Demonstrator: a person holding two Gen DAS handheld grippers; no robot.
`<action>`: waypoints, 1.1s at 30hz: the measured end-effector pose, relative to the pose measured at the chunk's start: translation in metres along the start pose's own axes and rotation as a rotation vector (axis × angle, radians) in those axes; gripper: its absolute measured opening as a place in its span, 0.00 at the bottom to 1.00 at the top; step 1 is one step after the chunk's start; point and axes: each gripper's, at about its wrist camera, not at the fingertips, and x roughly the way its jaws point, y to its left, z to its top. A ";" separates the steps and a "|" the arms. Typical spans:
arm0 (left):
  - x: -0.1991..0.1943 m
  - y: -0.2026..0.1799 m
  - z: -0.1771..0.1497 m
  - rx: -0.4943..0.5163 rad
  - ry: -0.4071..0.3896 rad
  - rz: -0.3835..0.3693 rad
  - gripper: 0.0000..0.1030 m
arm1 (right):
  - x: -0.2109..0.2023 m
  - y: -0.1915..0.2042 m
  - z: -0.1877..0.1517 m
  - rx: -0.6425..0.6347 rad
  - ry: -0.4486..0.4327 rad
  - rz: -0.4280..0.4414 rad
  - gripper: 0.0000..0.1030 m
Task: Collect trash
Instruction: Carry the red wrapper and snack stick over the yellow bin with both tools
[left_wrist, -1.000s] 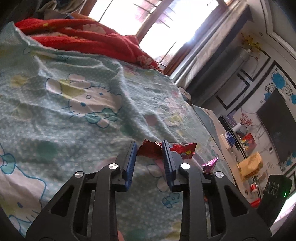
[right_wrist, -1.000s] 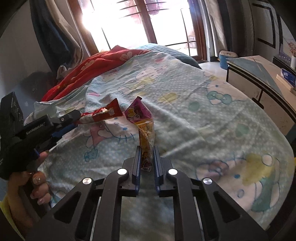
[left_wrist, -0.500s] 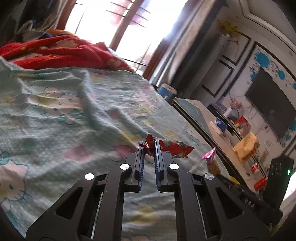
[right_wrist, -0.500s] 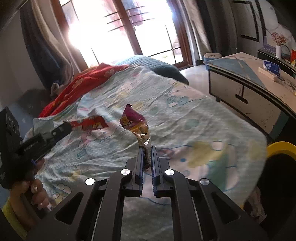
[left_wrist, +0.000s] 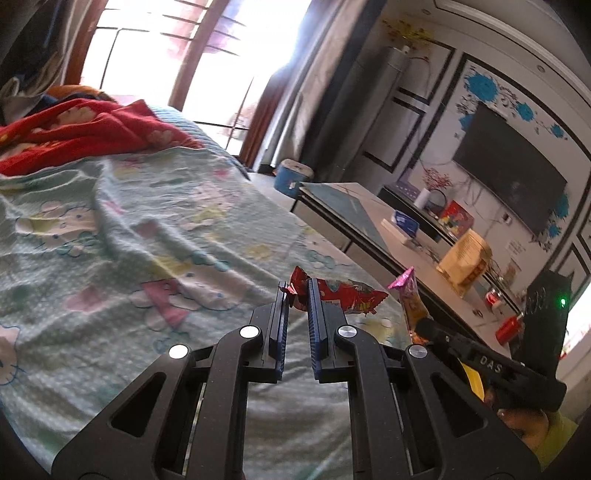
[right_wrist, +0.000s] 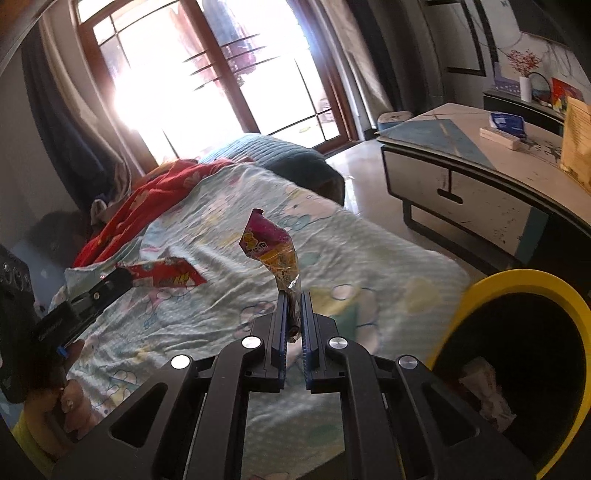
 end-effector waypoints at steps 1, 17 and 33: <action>0.000 -0.004 -0.001 0.006 0.001 -0.004 0.06 | -0.002 -0.002 0.001 0.003 -0.003 -0.003 0.07; 0.008 -0.060 -0.018 0.120 0.045 -0.095 0.06 | -0.038 -0.052 -0.001 0.041 -0.048 -0.102 0.07; 0.016 -0.127 -0.043 0.276 0.088 -0.192 0.06 | -0.074 -0.099 -0.003 0.065 -0.094 -0.215 0.07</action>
